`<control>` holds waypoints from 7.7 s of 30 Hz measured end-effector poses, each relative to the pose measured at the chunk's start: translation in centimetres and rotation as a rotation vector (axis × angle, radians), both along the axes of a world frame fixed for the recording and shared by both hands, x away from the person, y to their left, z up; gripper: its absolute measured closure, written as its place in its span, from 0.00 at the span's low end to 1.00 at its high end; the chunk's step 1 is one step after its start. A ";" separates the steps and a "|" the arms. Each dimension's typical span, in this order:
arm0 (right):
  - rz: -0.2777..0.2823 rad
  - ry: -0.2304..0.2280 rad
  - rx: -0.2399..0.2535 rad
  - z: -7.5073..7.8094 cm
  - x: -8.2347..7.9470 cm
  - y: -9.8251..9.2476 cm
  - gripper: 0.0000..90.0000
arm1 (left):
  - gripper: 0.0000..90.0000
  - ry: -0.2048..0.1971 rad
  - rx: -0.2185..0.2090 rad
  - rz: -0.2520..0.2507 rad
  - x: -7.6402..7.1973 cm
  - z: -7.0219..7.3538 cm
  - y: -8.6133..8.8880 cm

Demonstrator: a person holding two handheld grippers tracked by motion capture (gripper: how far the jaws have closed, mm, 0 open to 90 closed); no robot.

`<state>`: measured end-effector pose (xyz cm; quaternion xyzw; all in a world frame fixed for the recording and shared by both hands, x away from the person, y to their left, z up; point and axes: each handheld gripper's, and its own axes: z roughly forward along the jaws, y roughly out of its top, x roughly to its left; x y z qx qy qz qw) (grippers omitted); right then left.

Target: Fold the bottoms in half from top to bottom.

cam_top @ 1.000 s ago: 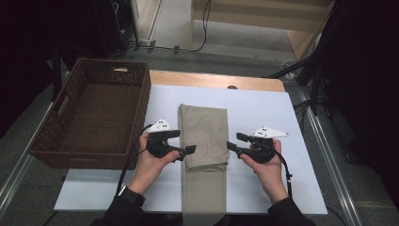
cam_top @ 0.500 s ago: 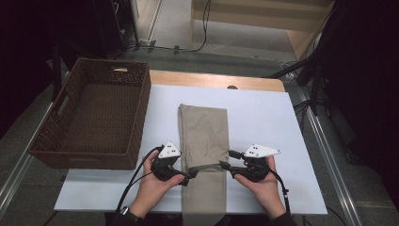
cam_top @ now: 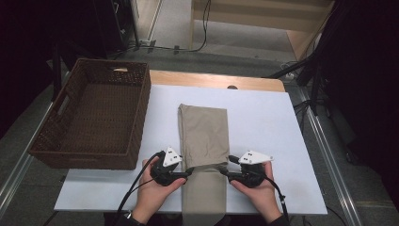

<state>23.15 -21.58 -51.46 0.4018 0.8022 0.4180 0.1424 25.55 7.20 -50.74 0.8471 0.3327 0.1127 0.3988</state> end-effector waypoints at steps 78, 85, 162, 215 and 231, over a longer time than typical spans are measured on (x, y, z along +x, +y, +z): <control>0.017 -0.046 -0.023 -0.1 -0.6 0.4 0.93 | 0.98 -0.050 -0.026 -0.048 -0.8 0.2 0.4; 0.013 -0.046 -0.022 0.1 -1.0 0.4 0.93 | 0.98 -0.048 -0.032 -0.054 -1.2 0.3 0.5; 0.095 -0.024 -0.015 0.4 -7.8 0.2 0.93 | 0.98 0.003 -0.053 -0.148 -7.7 1.0 1.7; 0.128 -0.012 0.126 2.7 -9.5 -1.8 0.00 | 0.00 -0.053 -0.198 -0.177 -2.6 4.5 1.7; 0.134 -0.002 0.136 2.7 -8.7 -2.1 0.00 | 0.00 0.013 -0.170 -0.100 8.3 2.9 -0.2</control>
